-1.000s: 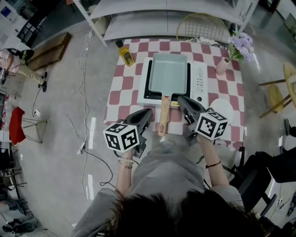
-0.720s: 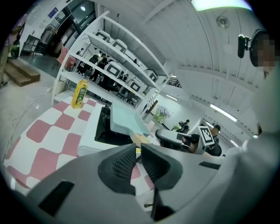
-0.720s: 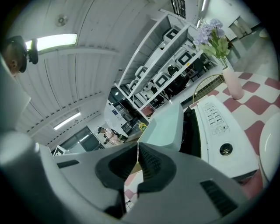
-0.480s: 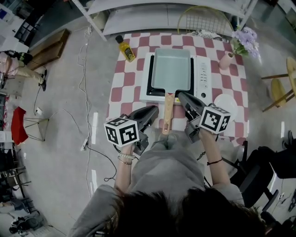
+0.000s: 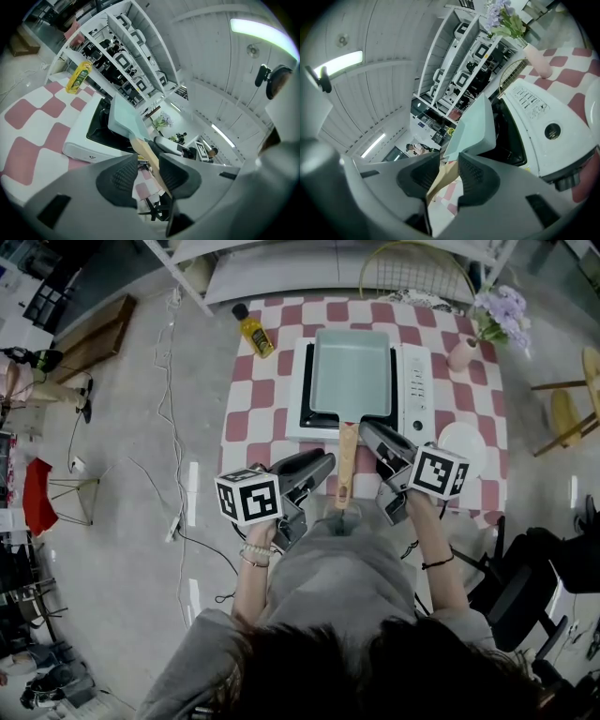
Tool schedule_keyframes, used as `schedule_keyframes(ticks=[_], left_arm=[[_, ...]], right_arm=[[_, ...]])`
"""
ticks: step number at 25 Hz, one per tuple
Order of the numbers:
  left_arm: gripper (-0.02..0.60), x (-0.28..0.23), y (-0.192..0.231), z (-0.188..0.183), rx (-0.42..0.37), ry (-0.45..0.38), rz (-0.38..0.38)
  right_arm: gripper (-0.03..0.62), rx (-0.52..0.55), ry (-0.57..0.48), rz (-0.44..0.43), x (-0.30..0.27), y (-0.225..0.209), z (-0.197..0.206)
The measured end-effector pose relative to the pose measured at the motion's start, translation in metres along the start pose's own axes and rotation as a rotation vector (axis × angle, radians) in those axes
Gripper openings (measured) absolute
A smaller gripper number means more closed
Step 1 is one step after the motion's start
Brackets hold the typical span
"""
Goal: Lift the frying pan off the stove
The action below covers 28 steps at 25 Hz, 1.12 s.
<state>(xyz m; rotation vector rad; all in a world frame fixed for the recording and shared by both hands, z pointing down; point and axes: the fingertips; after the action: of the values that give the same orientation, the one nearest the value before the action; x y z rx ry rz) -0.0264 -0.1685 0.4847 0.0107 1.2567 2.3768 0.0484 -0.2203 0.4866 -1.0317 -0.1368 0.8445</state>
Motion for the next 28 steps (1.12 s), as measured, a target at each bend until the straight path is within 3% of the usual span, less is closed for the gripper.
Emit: schedule_keyframes(ticks=[9, 12, 15, 28], left_arm=[[0.187, -0.011, -0.004, 0.009, 0.067, 0.038, 0.070], [0.206, -0.012, 0.001, 0.013, 0.071, 0.066, 0.054], [0.236, -0.018, -0.006, 0.019, 0.112, 0.096, 0.100], [0.247, -0.027, -0.009, 0.031, 0.166, 0.179, 0.169]], right_arm=[[0.189, -0.077, 0.043, 0.007, -0.008, -0.009, 0.008], [0.206, -0.112, 0.049, -0.019, -0.011, -0.008, 0.009], [0.226, -0.140, 0.061, -0.039, -0.015, -0.007, 0.010], [0.264, -0.247, 0.093, -0.137, -0.031, -0.003, 0.013]])
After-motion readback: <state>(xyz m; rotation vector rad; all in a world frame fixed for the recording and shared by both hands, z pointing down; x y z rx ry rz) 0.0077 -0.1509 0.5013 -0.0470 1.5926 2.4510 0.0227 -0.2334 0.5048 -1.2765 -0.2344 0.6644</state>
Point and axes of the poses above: the fingertips, and each gripper's own axes: x backward along the fingers, y to its left, z out of its underside, and after that the axes turned 7 degrees about z, right-handed
